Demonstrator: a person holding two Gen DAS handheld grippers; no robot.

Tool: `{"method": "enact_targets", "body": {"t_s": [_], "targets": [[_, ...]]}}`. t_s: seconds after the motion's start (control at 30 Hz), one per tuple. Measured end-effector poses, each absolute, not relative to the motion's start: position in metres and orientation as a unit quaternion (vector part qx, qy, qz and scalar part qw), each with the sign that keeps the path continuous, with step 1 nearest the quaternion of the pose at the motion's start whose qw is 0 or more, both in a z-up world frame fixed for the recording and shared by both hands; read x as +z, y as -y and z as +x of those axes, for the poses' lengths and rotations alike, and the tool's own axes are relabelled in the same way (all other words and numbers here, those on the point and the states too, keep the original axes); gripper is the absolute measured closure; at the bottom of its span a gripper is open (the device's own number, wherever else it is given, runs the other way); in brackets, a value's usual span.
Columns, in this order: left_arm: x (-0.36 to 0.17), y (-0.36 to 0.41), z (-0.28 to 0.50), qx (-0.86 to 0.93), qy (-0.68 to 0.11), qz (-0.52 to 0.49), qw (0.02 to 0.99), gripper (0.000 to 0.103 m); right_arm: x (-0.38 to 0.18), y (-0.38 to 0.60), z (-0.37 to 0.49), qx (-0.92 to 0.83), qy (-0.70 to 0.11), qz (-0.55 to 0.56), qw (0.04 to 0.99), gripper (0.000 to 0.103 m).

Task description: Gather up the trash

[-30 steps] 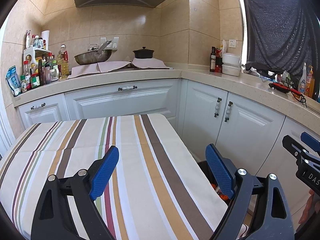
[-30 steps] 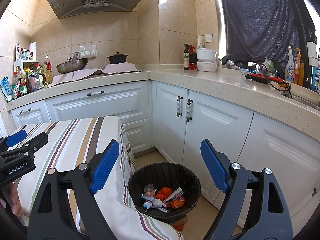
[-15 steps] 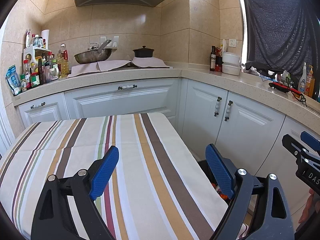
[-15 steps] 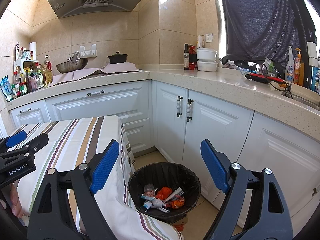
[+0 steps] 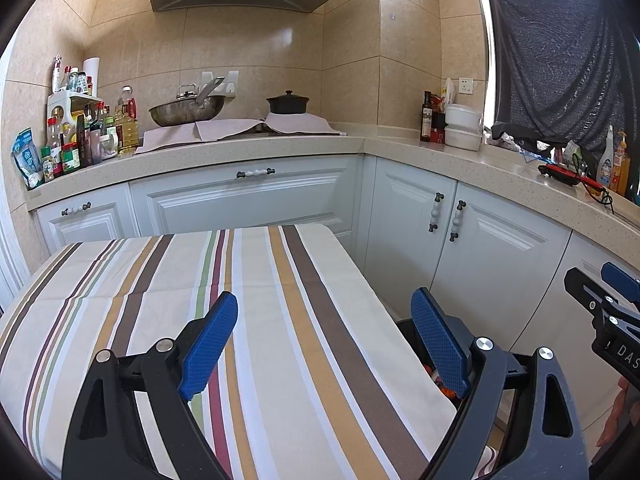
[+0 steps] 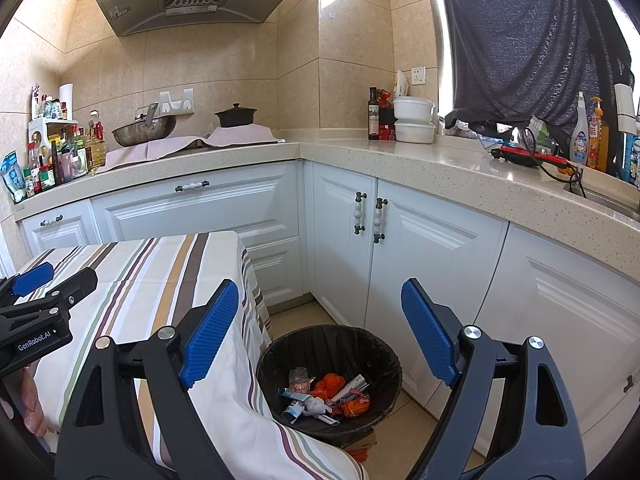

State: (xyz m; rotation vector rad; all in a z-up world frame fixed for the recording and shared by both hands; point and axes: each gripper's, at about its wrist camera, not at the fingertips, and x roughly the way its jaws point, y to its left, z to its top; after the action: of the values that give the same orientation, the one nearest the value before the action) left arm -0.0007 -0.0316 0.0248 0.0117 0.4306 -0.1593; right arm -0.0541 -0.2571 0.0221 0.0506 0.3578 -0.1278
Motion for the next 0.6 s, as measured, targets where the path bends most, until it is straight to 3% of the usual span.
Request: {"method": "enact_targets", "body": {"t_s": [0.6], "targets": [[0.0247,0.0303,-0.0010,-0.079,-0.213,0.005,0.974,0.017,0.0214,0.2544,-0.0533,-0.062,-0.179,0.024,0.982,0.021]]}}
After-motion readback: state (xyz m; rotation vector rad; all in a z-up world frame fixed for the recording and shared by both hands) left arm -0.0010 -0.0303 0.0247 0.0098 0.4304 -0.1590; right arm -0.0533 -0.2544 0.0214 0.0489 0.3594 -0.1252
